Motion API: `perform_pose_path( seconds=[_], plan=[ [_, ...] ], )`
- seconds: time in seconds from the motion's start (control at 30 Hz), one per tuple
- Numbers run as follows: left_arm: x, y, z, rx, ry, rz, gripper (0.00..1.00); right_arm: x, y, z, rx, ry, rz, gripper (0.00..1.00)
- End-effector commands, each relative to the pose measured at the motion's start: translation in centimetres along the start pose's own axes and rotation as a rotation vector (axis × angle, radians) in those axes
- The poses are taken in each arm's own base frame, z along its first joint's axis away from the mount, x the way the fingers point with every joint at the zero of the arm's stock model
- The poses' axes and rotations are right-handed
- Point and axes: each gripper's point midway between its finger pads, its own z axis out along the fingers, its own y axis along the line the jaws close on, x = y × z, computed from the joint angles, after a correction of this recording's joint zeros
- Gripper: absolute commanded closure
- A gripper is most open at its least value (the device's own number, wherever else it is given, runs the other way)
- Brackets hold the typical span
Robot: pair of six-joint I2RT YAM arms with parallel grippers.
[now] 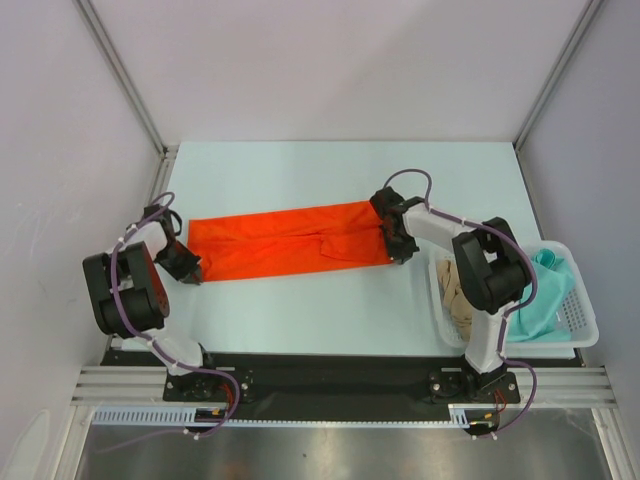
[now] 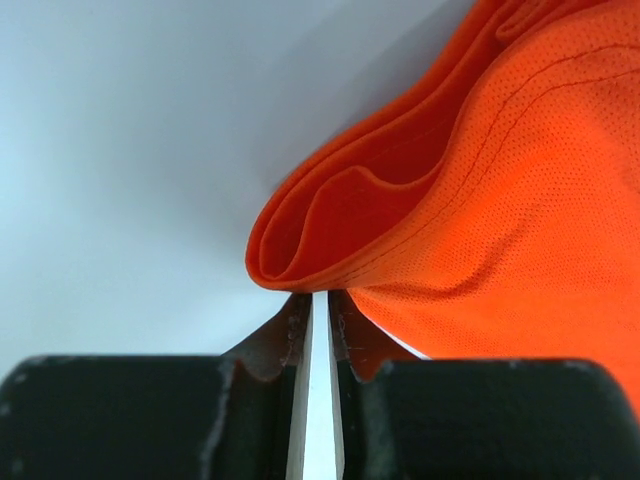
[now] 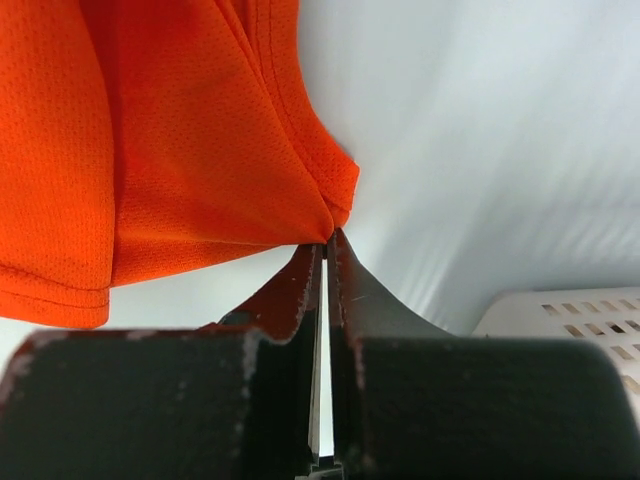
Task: Fold and stack the t-shirts
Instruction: Fold the tshirt
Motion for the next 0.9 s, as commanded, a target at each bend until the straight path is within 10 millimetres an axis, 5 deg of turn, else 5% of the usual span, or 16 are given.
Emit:
perform_pose_path(
  seconds=[0.0,0.23,0.37,0.53,0.57,0.6,0.67,0.73,0.8,0.87],
  plan=[
    [-1.7,0.6,-1.0,-0.003,-0.080,-0.030,0.85,-0.8,-1.8,0.5,0.106,-0.022,0.003,1.00],
    [1.9,-2.3,-5.6,0.227,-0.148,-0.015,0.74,-5.6,-3.1,1.2,0.143,-0.157,0.191,1.00],
    [5.0,-1.4,-6.6,0.177,-0.146,0.075,0.74,-8.8,-4.7,2.8,0.115,-0.216,0.331,1.00],
    [5.5,-1.6,-8.0,0.226,-0.185,0.171,0.71,-15.4,-6.5,3.1,0.150,-0.402,0.321,1.00],
    [5.2,-2.1,-8.7,0.239,-0.193,0.181,0.70,-18.2,-7.1,1.9,0.149,-0.459,0.326,1.00],
    [5.2,-2.5,-9.0,0.248,-0.196,0.203,0.68,-18.1,-7.7,4.0,0.160,-0.418,0.327,1.00],
    [5.5,-3.7,-9.9,0.261,-0.203,0.249,0.67,-22.4,-8.3,2.6,0.126,-0.473,0.353,0.88],
    [6.2,-4.8,-10.2,0.287,-0.193,0.286,0.67,-22.3,-8.4,4.2,0.139,-0.399,0.335,0.69],
    [6.8,-6.0,-10.4,0.353,-0.182,0.306,0.67,-23.5,-8.7,2.7,0.139,-0.394,0.339,0.51],
    [6.8,-6.7,-10.3,0.392,-0.184,0.317,0.67,-23.6,-8.9,1.2,0.142,-0.381,0.350,0.43]
  ],
)
